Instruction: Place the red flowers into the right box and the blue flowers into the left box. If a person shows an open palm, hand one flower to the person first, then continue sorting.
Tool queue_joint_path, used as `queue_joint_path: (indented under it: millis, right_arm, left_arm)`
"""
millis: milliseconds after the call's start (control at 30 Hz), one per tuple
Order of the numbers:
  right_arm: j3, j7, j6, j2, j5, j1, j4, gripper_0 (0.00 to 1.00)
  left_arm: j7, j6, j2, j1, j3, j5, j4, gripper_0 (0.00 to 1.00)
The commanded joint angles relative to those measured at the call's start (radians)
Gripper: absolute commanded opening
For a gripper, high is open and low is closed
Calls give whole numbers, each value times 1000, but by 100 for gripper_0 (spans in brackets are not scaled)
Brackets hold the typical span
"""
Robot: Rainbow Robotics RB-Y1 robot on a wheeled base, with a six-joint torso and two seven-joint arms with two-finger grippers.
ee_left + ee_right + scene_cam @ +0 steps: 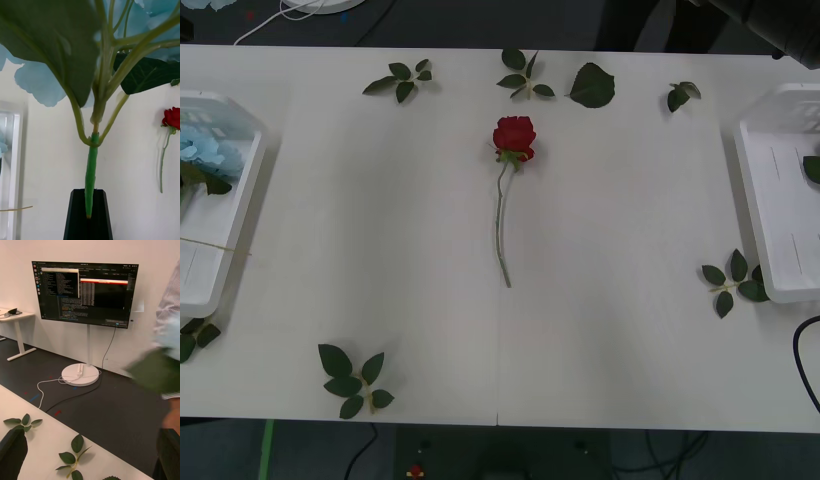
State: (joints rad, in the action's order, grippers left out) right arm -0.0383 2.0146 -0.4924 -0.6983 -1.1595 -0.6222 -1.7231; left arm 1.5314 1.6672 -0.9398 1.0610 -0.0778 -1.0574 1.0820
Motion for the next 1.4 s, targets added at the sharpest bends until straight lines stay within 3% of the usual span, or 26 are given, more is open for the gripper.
queue_joint_path:
  millis: [33,300,533,633,733,867,1067,1267,1300,1400]
  right_arm:
    - [-8,9,12,14,8,-45,-9,100]
    - [-11,4,9,10,8,-42,-9,100]
    - [-22,0,8,-15,-12,-31,-10,100]
    - [-22,-2,-34,-33,-54,-25,-9,100]
    - [-22,-5,-72,-56,-98,-19,-9,100]
    - [-22,-30,-175,-113,-170,12,-9,100]
    - [-23,-238,-416,-159,-173,36,-12,100]
    - [-71,-554,-586,-155,-66,24,-24,100]
    - [-130,-721,-620,-150,-2,4,-30,100]
    - [-221,-913,-644,-129,86,-37,-30,100]
  left_arm:
    - [26,9,-48,-24,-19,8,27,0]
    - [39,23,-88,-24,-86,14,36,0]
    - [124,171,-178,-26,-206,34,36,0]
    - [184,246,-223,-49,-269,86,36,0]
    - [237,238,-243,-99,-326,102,36,0]
    - [372,103,-249,-263,-404,94,36,0]
    - [520,-165,-234,-513,-401,13,36,0]
    - [532,-305,-183,-635,-366,34,36,0]
    - [538,-371,-160,-665,-342,63,36,0]
    - [544,-458,-126,-679,-301,105,36,0]
